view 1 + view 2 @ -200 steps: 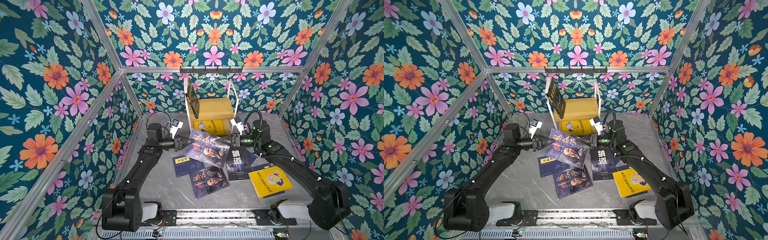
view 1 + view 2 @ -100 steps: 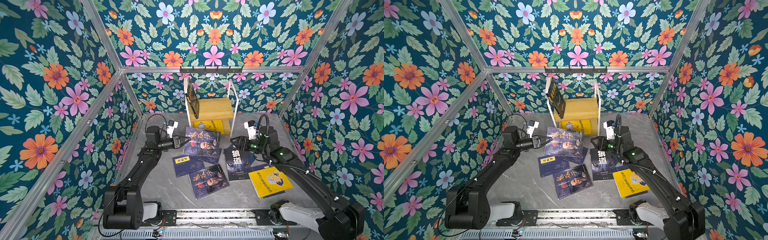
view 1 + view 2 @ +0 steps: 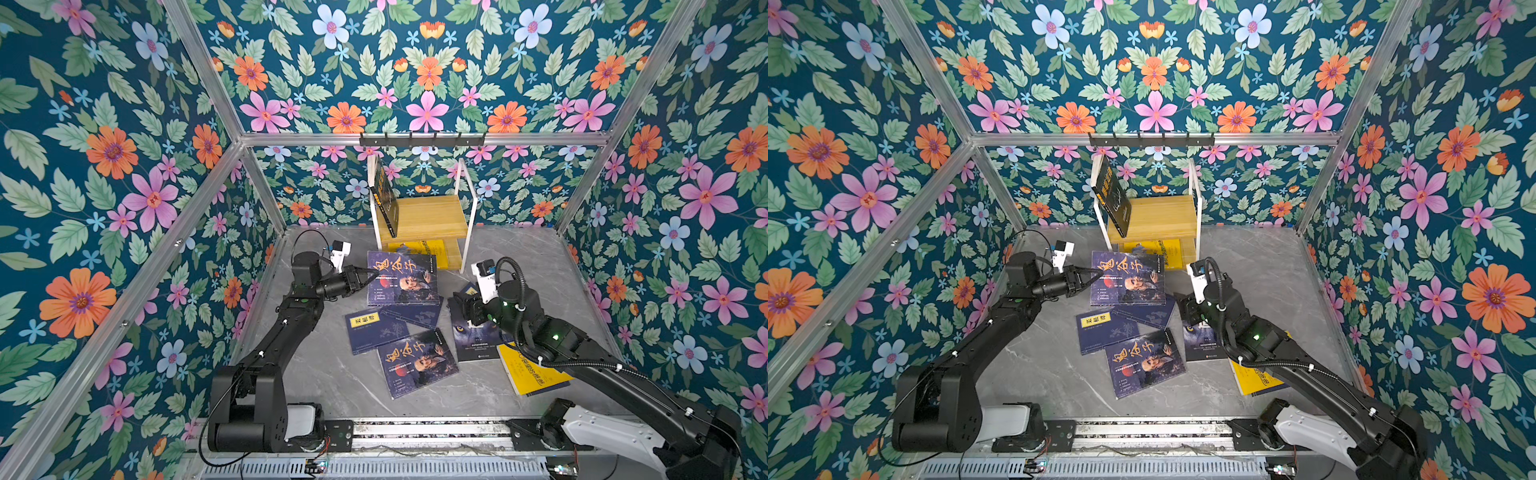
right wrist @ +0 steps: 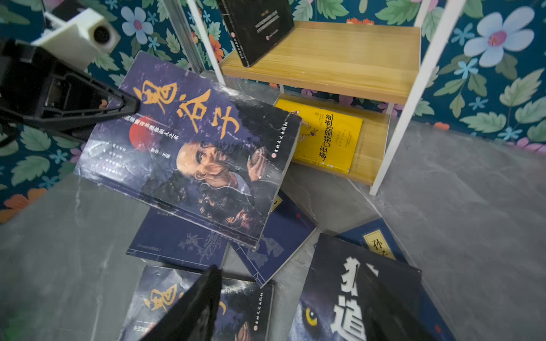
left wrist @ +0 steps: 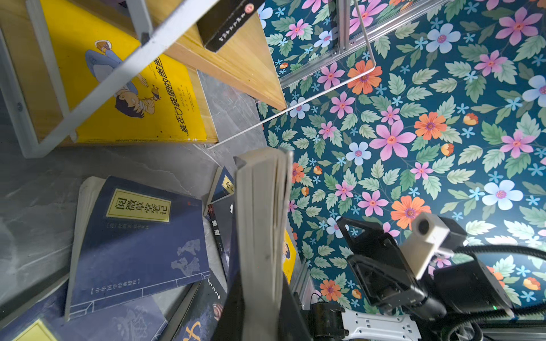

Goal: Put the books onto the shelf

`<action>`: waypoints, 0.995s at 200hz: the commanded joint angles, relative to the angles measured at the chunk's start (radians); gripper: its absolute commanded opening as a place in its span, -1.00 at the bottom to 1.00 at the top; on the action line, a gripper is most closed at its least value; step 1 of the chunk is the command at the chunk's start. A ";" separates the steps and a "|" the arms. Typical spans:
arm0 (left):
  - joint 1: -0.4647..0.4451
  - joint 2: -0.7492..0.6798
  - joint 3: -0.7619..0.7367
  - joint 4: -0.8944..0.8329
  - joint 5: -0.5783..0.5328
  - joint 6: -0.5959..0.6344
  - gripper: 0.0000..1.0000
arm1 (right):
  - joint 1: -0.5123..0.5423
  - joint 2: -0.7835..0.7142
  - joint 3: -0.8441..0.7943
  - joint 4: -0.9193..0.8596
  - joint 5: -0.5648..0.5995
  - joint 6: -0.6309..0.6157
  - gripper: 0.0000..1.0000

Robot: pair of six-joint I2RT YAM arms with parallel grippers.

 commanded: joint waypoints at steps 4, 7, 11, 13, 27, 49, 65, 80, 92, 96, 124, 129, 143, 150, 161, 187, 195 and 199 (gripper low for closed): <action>-0.006 -0.008 -0.003 0.066 0.013 -0.038 -1.00 | 0.067 0.038 -0.017 0.121 0.158 -0.228 0.52; -0.005 -0.008 -0.003 0.065 0.013 -0.039 -1.00 | 0.077 0.045 -0.017 0.130 0.164 -0.247 0.52; -0.006 -0.008 0.000 0.063 0.013 -0.040 -1.00 | 0.091 0.053 -0.015 0.142 0.173 -0.271 0.52; -0.006 -0.008 0.000 0.063 0.013 -0.041 -1.00 | 0.099 0.058 -0.014 0.150 0.176 -0.283 0.52; -0.007 -0.012 0.003 0.063 0.010 -0.043 -1.00 | 0.145 0.094 -0.024 0.202 0.184 -0.383 0.52; -0.009 -0.020 0.001 0.070 0.013 -0.043 -1.00 | 0.189 0.171 -0.030 0.278 0.193 -0.526 0.54; -0.008 -0.020 0.007 0.064 0.016 -0.044 -1.00 | 0.212 0.238 -0.001 0.289 0.249 -0.582 0.55; -0.009 -0.020 0.004 0.067 0.011 -0.048 -1.00 | 0.232 0.287 0.005 0.337 0.267 -0.639 0.56; -0.009 -0.019 0.003 0.072 0.011 -0.047 -1.00 | 0.240 0.325 0.009 0.391 0.276 -0.679 0.56; -0.009 -0.019 0.004 0.070 0.012 -0.047 -1.00 | 0.242 0.337 0.014 0.402 0.283 -0.688 0.56; -0.010 -0.017 0.010 0.062 0.017 -0.049 -1.00 | 0.260 0.410 0.045 0.470 0.336 -0.756 0.56; -0.011 -0.018 0.009 0.063 0.018 -0.048 -1.00 | 0.262 0.421 0.042 0.501 0.339 -0.771 0.56; -0.012 -0.022 0.010 0.063 0.020 -0.045 -1.00 | 0.270 0.457 0.033 0.589 0.359 -0.828 0.59; -0.012 -0.023 0.011 0.059 0.022 -0.045 -1.00 | 0.275 0.475 0.037 0.620 0.378 -0.856 0.59; -0.012 -0.026 0.011 0.055 0.021 -0.049 -1.00 | 0.282 0.497 0.046 0.643 0.401 -0.895 0.60; -0.015 -0.035 0.004 0.063 0.018 -0.049 -1.00 | 0.289 0.546 0.032 0.748 0.398 -0.964 0.64; -0.015 -0.037 0.007 0.063 0.021 -0.049 -1.00 | 0.288 0.568 0.033 0.788 0.409 -0.990 0.65; -0.014 -0.037 0.009 0.060 0.023 -0.052 -1.00 | 0.288 0.580 0.033 0.810 0.417 -1.005 0.66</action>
